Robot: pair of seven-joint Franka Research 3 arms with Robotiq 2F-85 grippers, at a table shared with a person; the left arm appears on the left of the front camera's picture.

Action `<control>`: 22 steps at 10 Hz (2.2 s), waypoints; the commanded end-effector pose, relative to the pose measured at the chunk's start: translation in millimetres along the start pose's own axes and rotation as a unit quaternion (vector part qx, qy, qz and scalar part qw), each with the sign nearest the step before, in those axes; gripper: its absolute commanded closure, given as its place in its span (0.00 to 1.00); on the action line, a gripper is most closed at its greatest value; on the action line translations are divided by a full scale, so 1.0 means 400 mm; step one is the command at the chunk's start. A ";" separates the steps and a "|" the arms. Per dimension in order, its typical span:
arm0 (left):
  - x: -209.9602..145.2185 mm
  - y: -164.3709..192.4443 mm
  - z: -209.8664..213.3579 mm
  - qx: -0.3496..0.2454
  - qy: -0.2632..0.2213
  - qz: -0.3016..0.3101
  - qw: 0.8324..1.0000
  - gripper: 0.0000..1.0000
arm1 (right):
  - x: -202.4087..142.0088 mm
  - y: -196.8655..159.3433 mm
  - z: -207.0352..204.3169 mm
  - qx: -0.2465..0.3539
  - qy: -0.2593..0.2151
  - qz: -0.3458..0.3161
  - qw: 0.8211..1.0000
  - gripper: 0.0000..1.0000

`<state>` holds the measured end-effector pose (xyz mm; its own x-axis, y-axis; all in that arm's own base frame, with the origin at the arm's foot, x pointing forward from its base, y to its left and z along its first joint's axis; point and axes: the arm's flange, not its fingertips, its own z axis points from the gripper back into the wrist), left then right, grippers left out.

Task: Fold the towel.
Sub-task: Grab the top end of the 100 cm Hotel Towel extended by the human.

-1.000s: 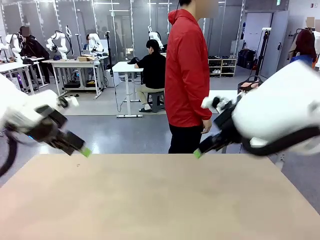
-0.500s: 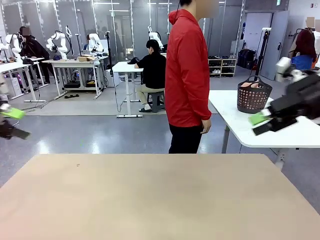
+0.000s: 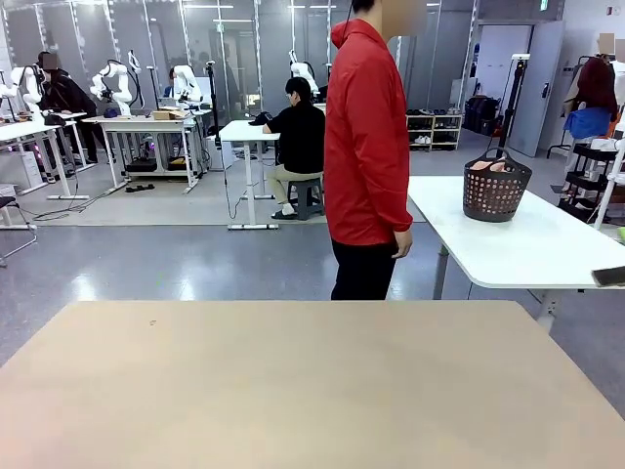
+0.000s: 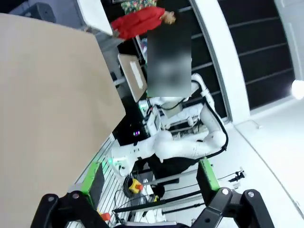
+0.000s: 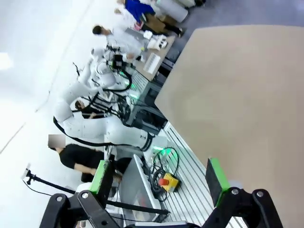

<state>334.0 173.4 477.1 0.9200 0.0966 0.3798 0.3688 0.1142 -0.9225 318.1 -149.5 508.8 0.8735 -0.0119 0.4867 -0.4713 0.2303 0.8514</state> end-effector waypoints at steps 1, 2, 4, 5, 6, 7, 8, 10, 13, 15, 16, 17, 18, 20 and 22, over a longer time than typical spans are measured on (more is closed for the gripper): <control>0.005 -0.006 0.058 -0.006 -0.027 -0.015 1.000 0.00 | -0.015 -0.011 0.031 0.004 -0.023 0.008 1.000 0.00; 0.000 0.001 0.084 -0.006 -0.044 -0.012 0.999 0.00 | -0.025 -0.014 0.046 0.003 -0.033 0.006 0.999 0.00; 0.003 0.004 0.085 0.002 -0.045 -0.007 0.999 0.00 | -0.026 -0.018 0.047 -0.001 -0.034 0.003 0.999 0.00; -0.025 0.007 0.096 0.006 -0.046 0.003 0.999 0.00 | -0.042 -0.023 0.062 -0.001 -0.032 -0.009 0.999 0.00; -0.025 0.007 0.096 0.006 -0.046 0.003 0.999 0.00 | -0.042 -0.023 0.062 -0.001 -0.032 -0.009 0.999 0.00; -0.025 0.007 0.096 0.006 -0.046 0.003 0.999 0.00 | -0.042 -0.023 0.062 -0.001 -0.032 -0.009 0.999 0.00; -0.025 0.007 0.096 0.006 -0.046 0.003 0.999 0.00 | -0.042 -0.023 0.062 -0.001 -0.032 -0.009 0.999 0.00; -0.025 0.007 0.096 0.006 -0.046 0.003 0.999 0.00 | -0.042 -0.023 0.062 -0.001 -0.032 -0.009 0.999 0.00; -0.025 0.007 0.096 0.006 -0.046 0.003 0.999 0.00 | -0.042 -0.023 0.062 -0.001 -0.032 -0.009 0.999 0.00; -0.025 0.007 0.096 0.006 -0.046 0.003 0.999 0.00 | -0.042 -0.023 0.062 -0.001 -0.032 -0.009 0.999 0.00; -0.025 0.007 0.096 0.006 -0.046 0.003 0.999 0.00 | -0.042 -0.023 0.062 -0.001 -0.032 -0.009 0.999 0.00; -0.025 0.007 0.096 0.006 -0.046 0.003 0.999 0.00 | -0.042 -0.023 0.062 -0.001 -0.032 -0.009 0.999 0.00; -0.025 0.007 0.096 0.006 -0.046 0.003 0.999 0.00 | -0.042 -0.023 0.062 -0.001 -0.032 -0.009 0.999 0.00; -0.025 0.007 0.096 0.006 -0.046 0.003 0.999 0.00 | -0.042 -0.023 0.062 -0.001 -0.032 -0.009 0.999 0.00; -0.025 0.007 0.096 0.006 -0.046 0.003 0.999 0.00 | -0.042 -0.023 0.062 -0.001 -0.032 -0.009 0.999 0.00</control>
<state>322.2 209.9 473.1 0.9072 0.1930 0.3737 0.3521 0.1377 -0.9258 303.2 -174.9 496.0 0.8832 -0.0767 0.4627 -0.4342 0.2395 0.8684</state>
